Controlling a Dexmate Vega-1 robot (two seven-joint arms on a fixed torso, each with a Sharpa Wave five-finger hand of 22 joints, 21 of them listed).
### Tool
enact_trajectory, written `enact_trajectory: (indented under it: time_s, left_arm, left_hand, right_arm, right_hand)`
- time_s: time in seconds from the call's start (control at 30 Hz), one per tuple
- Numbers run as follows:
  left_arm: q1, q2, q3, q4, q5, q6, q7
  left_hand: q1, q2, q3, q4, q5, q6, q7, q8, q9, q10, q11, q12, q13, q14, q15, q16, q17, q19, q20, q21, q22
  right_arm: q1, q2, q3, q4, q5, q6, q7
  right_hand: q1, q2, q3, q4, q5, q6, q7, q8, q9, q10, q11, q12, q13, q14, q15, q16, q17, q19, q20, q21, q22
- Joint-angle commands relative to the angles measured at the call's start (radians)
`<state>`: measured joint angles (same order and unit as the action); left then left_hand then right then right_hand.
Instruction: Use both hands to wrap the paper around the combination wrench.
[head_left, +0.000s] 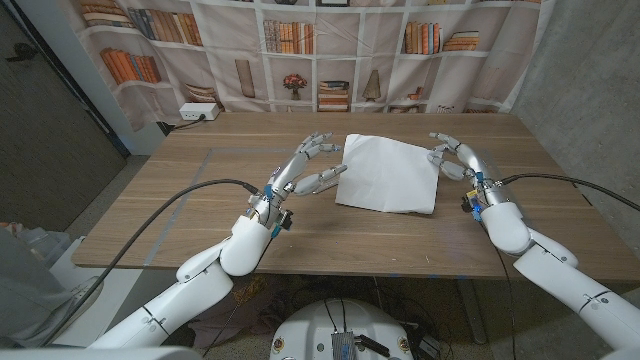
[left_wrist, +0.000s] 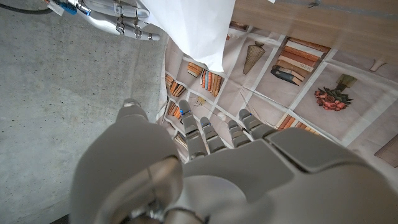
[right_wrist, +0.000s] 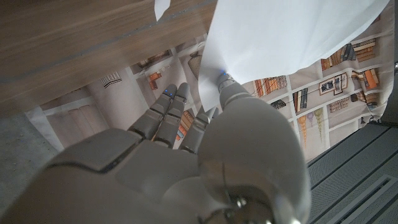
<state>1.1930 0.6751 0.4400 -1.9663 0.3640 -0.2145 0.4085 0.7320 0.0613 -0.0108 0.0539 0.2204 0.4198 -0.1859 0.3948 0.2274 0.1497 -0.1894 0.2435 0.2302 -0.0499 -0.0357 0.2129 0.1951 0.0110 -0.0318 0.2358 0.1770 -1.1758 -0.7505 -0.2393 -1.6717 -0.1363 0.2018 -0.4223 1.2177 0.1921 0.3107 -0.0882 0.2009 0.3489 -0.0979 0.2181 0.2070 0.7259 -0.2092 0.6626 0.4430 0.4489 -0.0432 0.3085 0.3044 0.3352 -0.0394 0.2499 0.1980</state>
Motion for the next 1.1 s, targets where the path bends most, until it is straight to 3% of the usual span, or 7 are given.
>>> enact_trajectory:
  time_s: [0.03,0.17,0.4,0.77,1.1]
  left_arm:
    - [-0.046,-0.006,0.044,0.023,0.028,0.051,-0.026]
    - [-0.085,-0.01,0.073,0.059,-0.026,0.023,-0.082]
    - [-0.144,-0.015,0.133,0.082,-0.038,0.036,-0.168]
    - [-0.197,-0.028,0.17,0.115,-0.053,0.03,-0.204]
    - [-0.283,-0.06,0.218,0.196,-0.079,-0.019,-0.262]
  left_hand:
    - [0.005,0.006,-0.003,-0.001,0.007,-0.004,-0.002,-0.004,0.002,0.01,-0.001,0.004,0.006,0.01,-0.095,0.007,0.0,0.013,-0.027,0.0,0.003]
    - [0.007,0.012,-0.003,-0.001,0.007,-0.031,-0.011,-0.016,0.001,0.01,0.003,0.003,0.006,0.038,-0.08,0.013,0.001,0.022,-0.012,-0.001,0.003]
    - [0.005,0.02,-0.005,0.002,0.008,-0.078,0.002,-0.037,-0.001,0.012,0.016,0.002,0.007,0.049,-0.069,0.01,0.001,0.028,0.005,-0.005,0.004]
    - [-0.002,0.027,-0.01,0.008,0.009,-0.084,-0.001,-0.042,-0.002,0.015,0.015,0.001,0.008,0.058,-0.066,0.005,0.002,0.038,0.01,-0.007,0.005]
    - [-0.004,0.028,-0.013,0.01,0.009,-0.086,0.003,-0.044,-0.003,0.014,0.015,0.0,0.008,0.061,-0.066,0.003,0.002,0.045,0.01,-0.007,0.005]
  right_arm:
    - [0.046,0.019,-0.075,0.037,-0.061,-0.057,-0.106]
    - [0.053,0.025,-0.089,0.042,-0.072,-0.059,-0.14]
    - [0.062,0.034,-0.1,0.06,-0.069,-0.027,-0.187]
    - [0.05,0.016,-0.1,0.08,-0.051,0.08,-0.2]
    - [0.004,0.015,-0.067,0.028,-0.031,0.101,-0.203]
  right_hand:
    - [0.001,-0.002,0.007,0.001,0.002,0.007,0.012,0.002,0.004,0.014,-0.001,0.07,0.13,0.01,-0.185,0.007,0.003,0.011,-0.052,0.007,0.001]
    - [0.0,-0.003,0.008,0.001,0.002,0.013,0.012,0.004,0.004,0.015,-0.001,0.071,0.131,0.013,-0.185,0.008,0.003,0.013,-0.05,0.008,0.001]
    - [0.001,-0.009,0.013,-0.003,0.004,0.023,-0.001,0.006,0.004,0.017,-0.001,0.074,0.136,0.011,-0.182,0.0,-0.001,0.017,-0.052,0.009,0.001]
    - [-0.001,-0.014,0.015,-0.006,0.005,0.013,-0.012,0.0,0.005,0.007,-0.001,0.068,0.134,0.003,-0.181,-0.009,-0.004,0.015,-0.056,0.009,0.001]
    - [-0.004,-0.015,0.014,-0.006,0.006,0.009,-0.021,-0.003,0.006,-0.003,-0.002,0.06,0.128,-0.008,-0.179,-0.016,-0.004,0.006,-0.055,0.006,0.002]
